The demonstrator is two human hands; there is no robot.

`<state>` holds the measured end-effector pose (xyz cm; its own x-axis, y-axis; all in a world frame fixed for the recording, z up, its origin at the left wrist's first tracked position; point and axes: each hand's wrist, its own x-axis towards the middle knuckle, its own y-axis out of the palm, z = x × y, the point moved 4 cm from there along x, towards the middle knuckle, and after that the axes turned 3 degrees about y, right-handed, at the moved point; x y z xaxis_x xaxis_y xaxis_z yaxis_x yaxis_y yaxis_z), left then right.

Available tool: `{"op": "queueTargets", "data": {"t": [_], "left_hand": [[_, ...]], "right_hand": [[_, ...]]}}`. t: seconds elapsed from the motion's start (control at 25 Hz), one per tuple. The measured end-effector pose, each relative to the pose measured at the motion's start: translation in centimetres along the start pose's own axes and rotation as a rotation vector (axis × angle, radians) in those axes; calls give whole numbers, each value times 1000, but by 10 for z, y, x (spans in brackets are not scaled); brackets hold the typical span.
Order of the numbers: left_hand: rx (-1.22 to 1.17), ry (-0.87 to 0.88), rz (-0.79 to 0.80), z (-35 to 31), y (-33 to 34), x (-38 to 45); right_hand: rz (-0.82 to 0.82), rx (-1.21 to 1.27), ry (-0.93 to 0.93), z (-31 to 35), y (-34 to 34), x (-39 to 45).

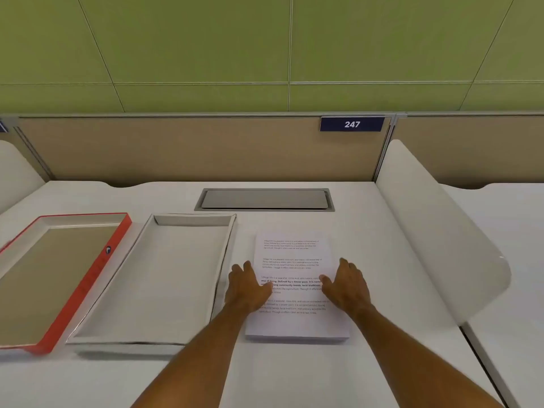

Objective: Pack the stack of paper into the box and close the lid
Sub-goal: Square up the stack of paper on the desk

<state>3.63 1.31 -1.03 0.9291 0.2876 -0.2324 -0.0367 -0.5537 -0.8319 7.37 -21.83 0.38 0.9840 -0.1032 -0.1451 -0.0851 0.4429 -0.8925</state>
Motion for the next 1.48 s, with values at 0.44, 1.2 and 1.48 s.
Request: {"op": "queueTargets", "data": {"t": [0.44,1.2,1.48], "left_hand": [[-292,-258,79,0,-2,34],[-629,-304,123,18,-1,60],[-743,-340,169,28,1,70]], "right_hand": [[164,414,368,-6,17,29],[308,806,451,-14,18,51],[352,830,450,-18,16,57]]}}
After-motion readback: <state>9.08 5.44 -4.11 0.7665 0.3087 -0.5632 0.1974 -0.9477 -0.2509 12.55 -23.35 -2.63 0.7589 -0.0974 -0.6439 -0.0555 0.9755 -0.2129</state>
